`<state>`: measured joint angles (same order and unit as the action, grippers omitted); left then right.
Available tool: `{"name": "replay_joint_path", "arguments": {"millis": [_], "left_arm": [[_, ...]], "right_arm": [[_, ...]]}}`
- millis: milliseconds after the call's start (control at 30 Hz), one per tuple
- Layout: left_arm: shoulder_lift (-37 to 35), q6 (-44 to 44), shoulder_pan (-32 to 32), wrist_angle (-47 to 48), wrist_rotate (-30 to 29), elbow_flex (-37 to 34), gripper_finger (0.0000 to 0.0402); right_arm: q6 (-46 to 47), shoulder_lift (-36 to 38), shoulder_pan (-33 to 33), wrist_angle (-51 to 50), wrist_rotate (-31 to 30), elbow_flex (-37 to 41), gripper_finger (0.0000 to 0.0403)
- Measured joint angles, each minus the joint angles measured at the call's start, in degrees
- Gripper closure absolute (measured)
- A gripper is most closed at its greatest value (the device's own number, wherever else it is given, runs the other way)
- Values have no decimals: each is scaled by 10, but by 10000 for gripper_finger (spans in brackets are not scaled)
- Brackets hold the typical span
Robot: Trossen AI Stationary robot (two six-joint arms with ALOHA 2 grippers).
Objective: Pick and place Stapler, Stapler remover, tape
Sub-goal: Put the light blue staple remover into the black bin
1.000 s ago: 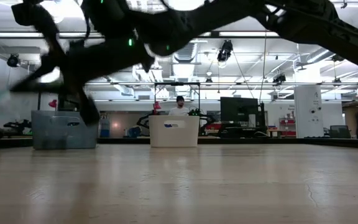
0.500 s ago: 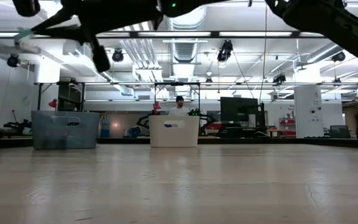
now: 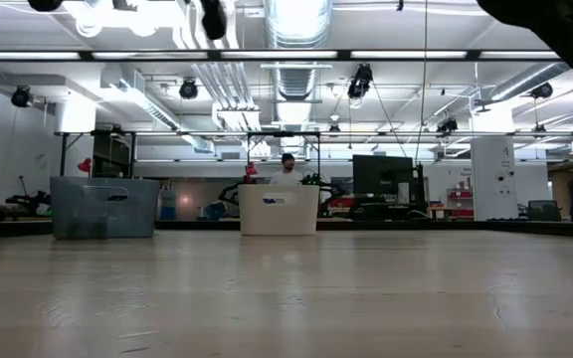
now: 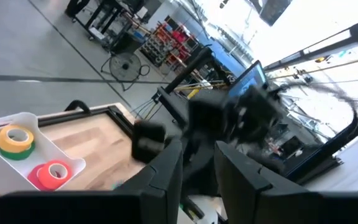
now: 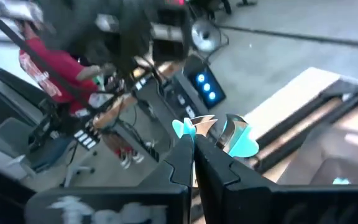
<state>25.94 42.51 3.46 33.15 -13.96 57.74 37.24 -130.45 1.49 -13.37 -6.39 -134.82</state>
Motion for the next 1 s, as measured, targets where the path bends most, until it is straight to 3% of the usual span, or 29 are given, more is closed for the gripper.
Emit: {"name": "replay_joint_path", "arguments": {"millis": [467,1000], "left_arm": [[71,16,0,-6,15,0,305],[84,-6,0,-6,15,0,305]], "right_arm": [[-28,23,6,2,-27,0,395],[-29,23,6,7,-27,0,395]]}}
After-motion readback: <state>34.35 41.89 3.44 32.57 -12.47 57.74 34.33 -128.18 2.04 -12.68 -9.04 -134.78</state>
